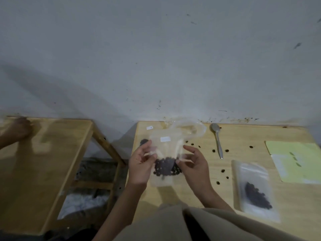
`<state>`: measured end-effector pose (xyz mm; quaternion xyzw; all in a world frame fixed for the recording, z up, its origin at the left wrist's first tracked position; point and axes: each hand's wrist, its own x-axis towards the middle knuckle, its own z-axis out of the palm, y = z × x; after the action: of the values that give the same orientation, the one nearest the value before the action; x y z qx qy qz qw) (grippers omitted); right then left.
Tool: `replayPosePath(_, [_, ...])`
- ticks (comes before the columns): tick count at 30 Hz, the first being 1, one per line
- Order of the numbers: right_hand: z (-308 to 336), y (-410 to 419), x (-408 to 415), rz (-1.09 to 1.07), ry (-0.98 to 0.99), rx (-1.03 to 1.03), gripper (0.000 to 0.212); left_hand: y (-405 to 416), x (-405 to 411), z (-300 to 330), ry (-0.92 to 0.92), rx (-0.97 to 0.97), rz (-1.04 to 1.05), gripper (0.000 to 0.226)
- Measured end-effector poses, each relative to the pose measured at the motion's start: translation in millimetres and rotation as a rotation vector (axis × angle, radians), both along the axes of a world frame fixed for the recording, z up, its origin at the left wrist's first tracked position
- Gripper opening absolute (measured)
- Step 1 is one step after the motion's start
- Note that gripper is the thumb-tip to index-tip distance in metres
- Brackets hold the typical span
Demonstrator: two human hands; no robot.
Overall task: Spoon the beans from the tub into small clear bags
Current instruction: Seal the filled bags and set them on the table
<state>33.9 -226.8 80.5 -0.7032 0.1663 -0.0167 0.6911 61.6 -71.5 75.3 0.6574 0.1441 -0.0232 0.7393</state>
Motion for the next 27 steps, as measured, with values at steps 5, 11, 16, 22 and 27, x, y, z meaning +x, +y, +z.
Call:
replayPosePath(5, [-31,30,28,0.094,0.176,-0.131,0.053,25,41,-28,0.101,0.18,0.077,0.038])
replayPosePath(11, [-59,51,81,0.099,0.209,-0.276,0.056,38,67,-64,0.065,0.587,-0.044,0.04])
replayPosePath(16, [-80,66,114,0.128,0.209,-0.453,0.056,47,102,-86,-0.009,0.879,-0.144,0.036])
replayPosePath(22, [-85,64,120,0.206,0.222,-0.575,0.056,44,109,-93,0.031,0.923,-0.172,0.042])
replayPosePath(27, [-75,41,85,0.207,0.114,-0.561,0.044,32,85,-80,-0.035,0.863,-0.083,0.035])
